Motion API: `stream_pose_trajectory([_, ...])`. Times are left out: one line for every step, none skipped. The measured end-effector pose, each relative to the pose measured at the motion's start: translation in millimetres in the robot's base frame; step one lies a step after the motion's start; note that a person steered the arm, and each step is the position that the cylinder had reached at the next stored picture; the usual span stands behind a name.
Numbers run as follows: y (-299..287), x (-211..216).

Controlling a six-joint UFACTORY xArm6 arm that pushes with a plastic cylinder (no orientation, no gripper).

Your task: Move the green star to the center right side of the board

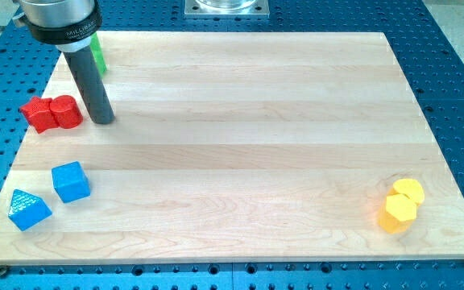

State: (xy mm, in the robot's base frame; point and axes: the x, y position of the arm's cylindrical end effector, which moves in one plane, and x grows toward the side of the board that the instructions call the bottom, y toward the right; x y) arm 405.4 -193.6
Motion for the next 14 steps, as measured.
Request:
stream_pose_trajectory([0.4, 0.0])
stream_pose_trajectory([0.4, 13.5])
stream_pose_trajectory([0.4, 30.4])
stream_pose_trajectory([-0.3, 30.5])
stream_pose_trajectory([-0.3, 30.5])
stream_pose_trajectory([-0.3, 30.6])
stream_pose_trajectory([21.3, 28.6])
stream_pose_trajectory([57.1, -2.6])
stream_pose_trajectory([23.0, -27.4])
stream_pose_trajectory([-16.5, -35.0])
stream_pose_trajectory([-52.6, -49.5])
stream_pose_trajectory([-90.5, -88.6])
stream_pose_trajectory([-84.3, -115.5])
stream_pose_trajectory([20.5, -86.5])
